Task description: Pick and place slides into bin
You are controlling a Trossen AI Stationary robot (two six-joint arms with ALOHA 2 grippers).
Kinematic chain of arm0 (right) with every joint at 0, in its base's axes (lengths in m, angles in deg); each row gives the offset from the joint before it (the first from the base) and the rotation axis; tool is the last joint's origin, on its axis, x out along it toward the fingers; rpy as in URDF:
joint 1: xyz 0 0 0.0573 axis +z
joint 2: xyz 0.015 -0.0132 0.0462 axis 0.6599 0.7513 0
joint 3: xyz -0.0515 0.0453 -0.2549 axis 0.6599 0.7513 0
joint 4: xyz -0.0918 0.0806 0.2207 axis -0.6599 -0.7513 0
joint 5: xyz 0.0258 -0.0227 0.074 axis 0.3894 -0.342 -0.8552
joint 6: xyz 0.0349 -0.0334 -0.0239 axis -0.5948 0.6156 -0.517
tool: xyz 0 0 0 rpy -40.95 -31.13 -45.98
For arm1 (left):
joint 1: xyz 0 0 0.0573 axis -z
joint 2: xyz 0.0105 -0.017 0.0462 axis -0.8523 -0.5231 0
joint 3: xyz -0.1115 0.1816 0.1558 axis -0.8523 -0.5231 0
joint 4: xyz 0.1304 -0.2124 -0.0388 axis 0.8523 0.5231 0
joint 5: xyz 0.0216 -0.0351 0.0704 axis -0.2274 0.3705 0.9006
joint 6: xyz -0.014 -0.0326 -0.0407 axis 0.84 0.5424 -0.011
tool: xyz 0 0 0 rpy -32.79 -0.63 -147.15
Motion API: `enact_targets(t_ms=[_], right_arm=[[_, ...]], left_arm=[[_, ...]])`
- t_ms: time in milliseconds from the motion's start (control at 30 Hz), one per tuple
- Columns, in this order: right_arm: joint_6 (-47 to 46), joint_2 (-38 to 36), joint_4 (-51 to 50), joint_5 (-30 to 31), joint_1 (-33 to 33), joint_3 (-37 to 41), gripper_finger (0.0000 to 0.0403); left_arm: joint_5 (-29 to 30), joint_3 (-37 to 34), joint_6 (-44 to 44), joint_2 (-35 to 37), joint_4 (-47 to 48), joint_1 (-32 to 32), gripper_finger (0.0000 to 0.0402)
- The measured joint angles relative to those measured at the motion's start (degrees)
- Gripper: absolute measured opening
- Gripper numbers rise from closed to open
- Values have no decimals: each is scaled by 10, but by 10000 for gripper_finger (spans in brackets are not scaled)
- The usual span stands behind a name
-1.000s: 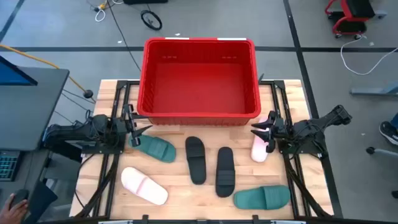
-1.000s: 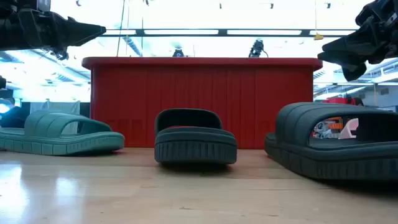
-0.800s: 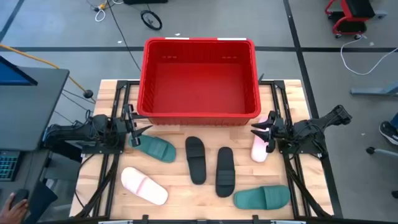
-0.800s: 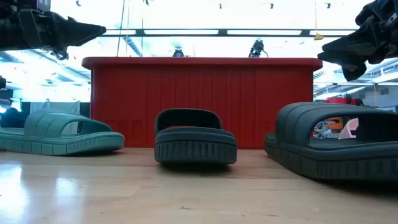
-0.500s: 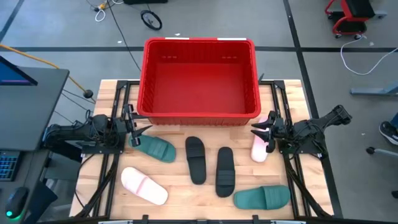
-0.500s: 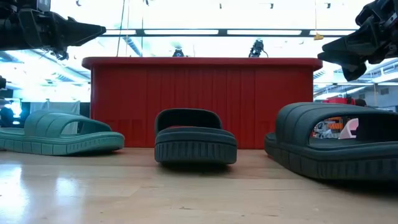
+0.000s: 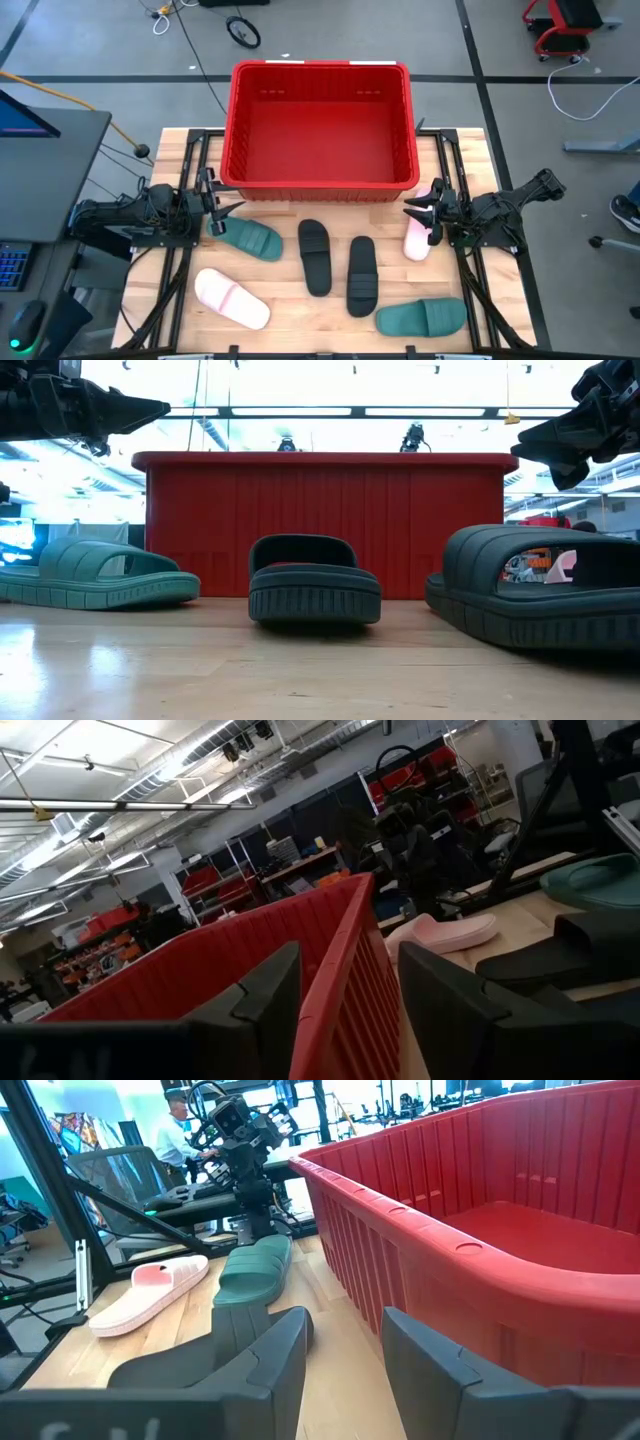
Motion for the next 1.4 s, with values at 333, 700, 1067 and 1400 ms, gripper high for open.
enact_targets(t_ms=[333, 700, 1067, 1400], right_arm=[[0, 0, 0, 0, 0, 0, 138], [0, 0, 0, 0, 0, 0, 138], [5, 0, 0, 0, 0, 0, 138], [23, 24, 81, -161, 0, -60, 138]], left_arm=[[1, 0, -66, 0, -8, 0, 180], [-43, 0, 167, 0, -11, 0, 183], [-45, -1, 524, -4, -64, 0, 174], [-46, 124, 397, -39, -61, 15, 177]])
